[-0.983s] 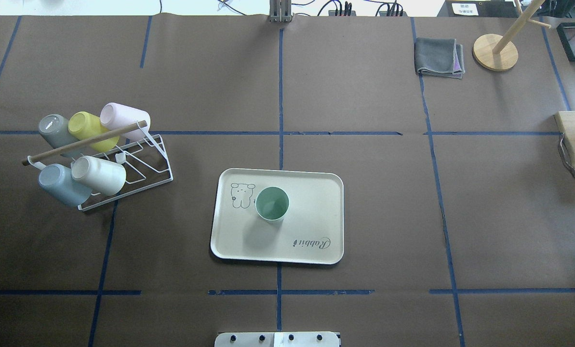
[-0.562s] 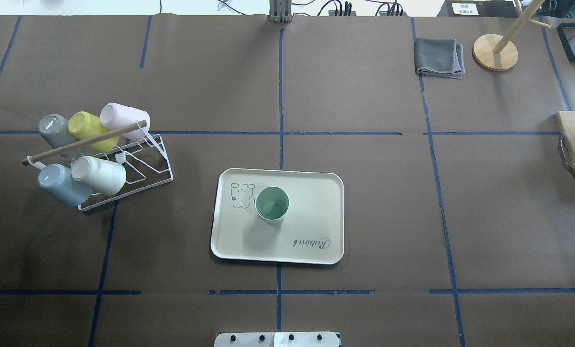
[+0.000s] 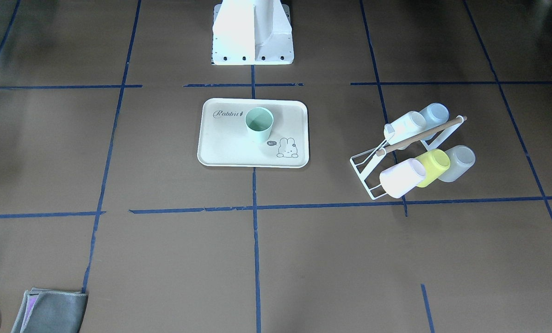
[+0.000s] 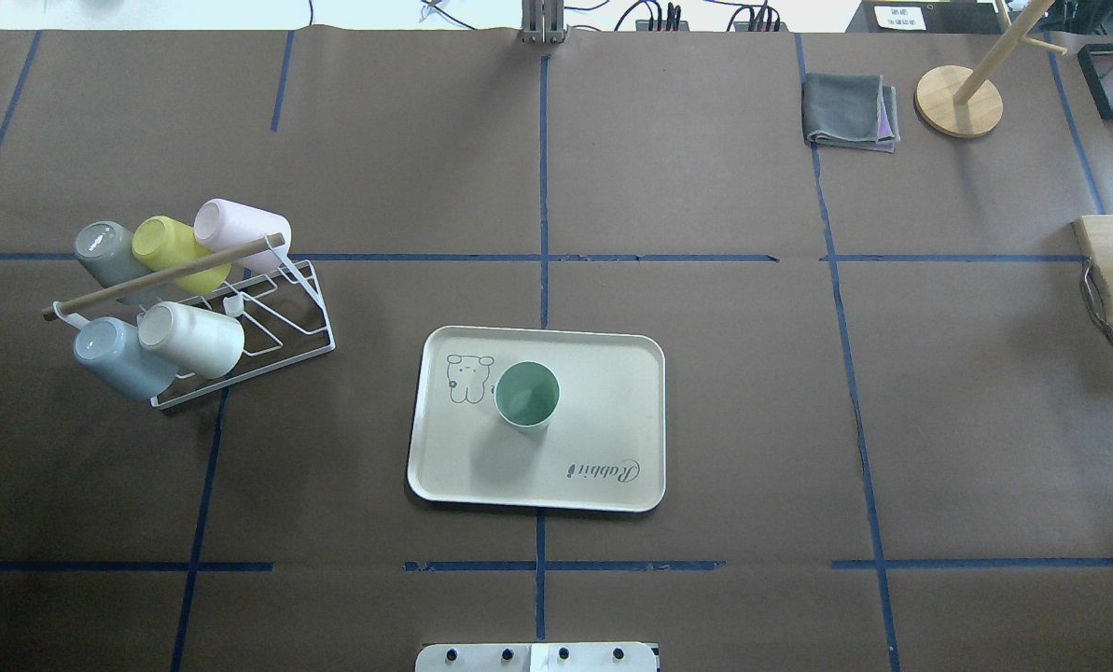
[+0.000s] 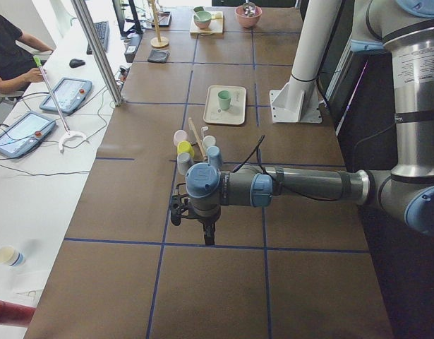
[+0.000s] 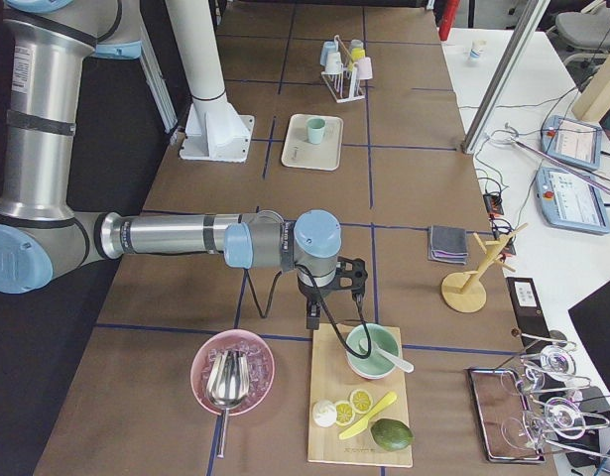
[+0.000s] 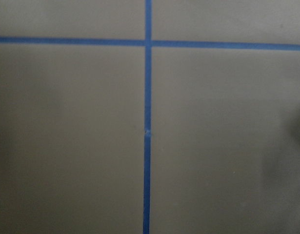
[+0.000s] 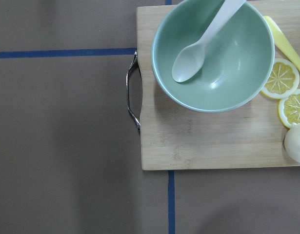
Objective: Pick up and place green cup on tray
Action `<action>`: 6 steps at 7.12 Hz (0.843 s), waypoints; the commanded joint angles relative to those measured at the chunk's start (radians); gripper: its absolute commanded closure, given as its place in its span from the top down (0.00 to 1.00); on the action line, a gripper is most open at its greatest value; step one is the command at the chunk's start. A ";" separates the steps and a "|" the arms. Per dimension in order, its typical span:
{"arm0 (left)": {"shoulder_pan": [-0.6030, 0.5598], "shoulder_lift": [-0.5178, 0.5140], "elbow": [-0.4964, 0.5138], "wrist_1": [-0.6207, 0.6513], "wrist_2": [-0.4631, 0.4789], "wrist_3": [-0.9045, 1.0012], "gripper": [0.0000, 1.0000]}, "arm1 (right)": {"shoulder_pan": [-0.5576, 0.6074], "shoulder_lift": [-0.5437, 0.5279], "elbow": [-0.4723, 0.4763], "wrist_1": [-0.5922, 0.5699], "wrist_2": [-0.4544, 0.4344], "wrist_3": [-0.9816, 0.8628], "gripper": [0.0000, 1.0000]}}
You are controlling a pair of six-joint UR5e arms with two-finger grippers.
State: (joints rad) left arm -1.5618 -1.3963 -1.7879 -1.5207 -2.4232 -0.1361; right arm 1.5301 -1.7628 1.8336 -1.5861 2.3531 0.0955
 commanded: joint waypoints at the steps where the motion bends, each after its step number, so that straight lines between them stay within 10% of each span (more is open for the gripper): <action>1: -0.032 0.002 -0.015 0.047 -0.002 -0.010 1.00 | 0.001 0.002 -0.002 -0.003 -0.005 -0.002 1.00; 6: -0.026 0.007 -0.039 0.046 0.032 0.077 1.00 | 0.001 -0.001 -0.008 -0.003 -0.008 -0.028 1.00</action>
State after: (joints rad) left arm -1.5904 -1.3880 -1.8246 -1.4812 -2.3924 -0.0966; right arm 1.5309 -1.7620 1.8260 -1.5892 2.3457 0.0763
